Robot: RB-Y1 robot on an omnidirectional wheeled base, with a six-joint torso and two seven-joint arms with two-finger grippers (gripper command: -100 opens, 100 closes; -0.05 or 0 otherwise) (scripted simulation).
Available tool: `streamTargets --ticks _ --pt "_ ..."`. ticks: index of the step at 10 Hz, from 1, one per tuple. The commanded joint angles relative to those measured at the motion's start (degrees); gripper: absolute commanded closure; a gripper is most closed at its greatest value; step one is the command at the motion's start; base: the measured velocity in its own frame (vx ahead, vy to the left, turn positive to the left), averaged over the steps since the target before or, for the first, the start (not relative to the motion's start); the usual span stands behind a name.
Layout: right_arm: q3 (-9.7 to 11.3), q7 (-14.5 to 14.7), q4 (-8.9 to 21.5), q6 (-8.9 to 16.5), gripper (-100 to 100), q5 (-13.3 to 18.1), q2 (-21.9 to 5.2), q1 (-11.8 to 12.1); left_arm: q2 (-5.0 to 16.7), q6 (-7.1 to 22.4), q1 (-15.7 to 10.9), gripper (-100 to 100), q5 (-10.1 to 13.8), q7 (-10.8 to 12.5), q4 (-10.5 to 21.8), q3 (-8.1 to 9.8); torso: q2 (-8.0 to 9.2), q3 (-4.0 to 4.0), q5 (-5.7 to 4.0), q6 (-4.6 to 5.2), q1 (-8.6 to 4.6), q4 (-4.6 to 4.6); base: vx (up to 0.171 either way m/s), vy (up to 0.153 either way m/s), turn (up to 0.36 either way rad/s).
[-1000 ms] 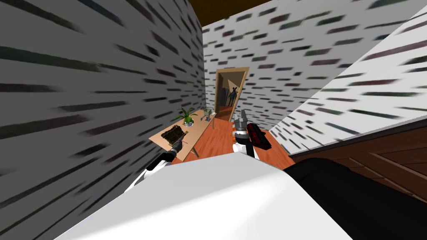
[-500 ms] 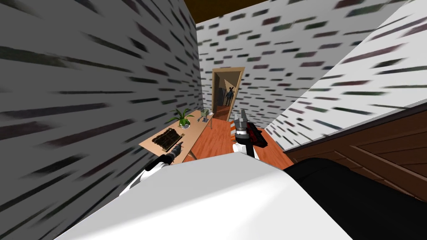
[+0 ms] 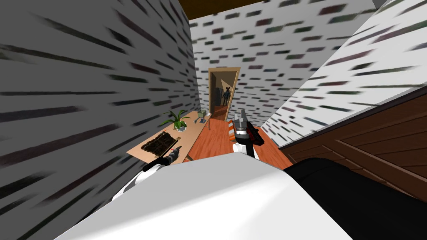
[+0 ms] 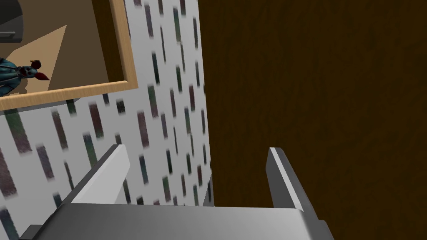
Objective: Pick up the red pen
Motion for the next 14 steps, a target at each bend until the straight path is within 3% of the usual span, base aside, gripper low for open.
streamTargets --ticks 1,2,3,4,5,8,9,11,12,14 --pt "0.00 0.00 0.00 0.00 0 0.00 0.00 0.00 0.51 2.08 -0.18 -100 0.78 -0.53 0.85 -0.06 0.00 0.00 0.00 0.00 0.00 0.00 0.062 -0.013 -0.061" --pt "0.00 0.00 0.00 0.00 0 0.00 0.00 0.00 1.81 3.98 -0.31 -100 2.61 -1.48 2.56 -0.28 0.04 0.02 0.00 -0.02 0.01 0.00 0.069 -0.023 -0.110" --pt "0.00 0.00 0.00 0.00 0 0.00 0.00 0.00 1.81 4.52 -0.31 -100 2.61 -1.48 2.56 -0.28 0.02 0.01 0.00 0.00 -0.02 0.01 0.061 -0.013 -0.082" --pt "0.00 0.00 0.00 0.00 0 0.00 0.00 0.00 3.07 6.71 -0.43 -100 4.37 -2.41 4.22 -0.49 0.06 0.03 0.00 -0.02 0.00 0.01 0.071 -0.011 -0.140" --pt "0.00 0.00 0.00 0.00 0 0.00 0.00 0.00 3.07 6.89 -0.43 -100 4.37 -2.41 4.22 -0.49 0.03 0.02 0.00 0.00 0.02 0.01 0.062 -0.001 -0.060" --pt "-0.01 0.00 0.00 0.00 0 0.00 0.00 0.00 5.48 11.35 -0.65 -100 7.70 -4.18 7.36 -0.90 0.06 0.03 0.00 -0.03 0.02 0.01 0.069 -0.010 -0.097" --pt "0.00 0.00 0.00 0.00 0 0.00 0.00 0.00 5.48 11.35 -0.65 -100 7.70 -4.18 7.36 -0.90 0.03 0.01 0.00 -0.01 0.00 0.00 0.056 -0.011 -0.065" --pt "0.00 0.00 0.00 0.00 0 0.00 0.00 0.00 7.69 14.90 -0.83 -100 10.71 -5.78 10.22 -1.28 0.05 0.03 0.00 -0.01 0.03 0.01 0.081 -0.002 -0.143" --pt "0.00 0.00 0.00 0.00 0 0.00 0.00 0.00 7.69 15.38 -0.83 -100 10.71 -5.78 10.22 -1.28 -0.03 -0.02 0.01 -0.01 0.03 -0.01 0.070 -0.006 -0.051" --pt "0.00 0.00 0.00 0.00 0 0.00 0.00 0.00 9.62 18.60 -0.94 -100 13.32 -7.19 12.74 -1.65 0.06 0.03 -0.01 -0.03 -0.01 0.01 0.067 -0.006 -0.113"
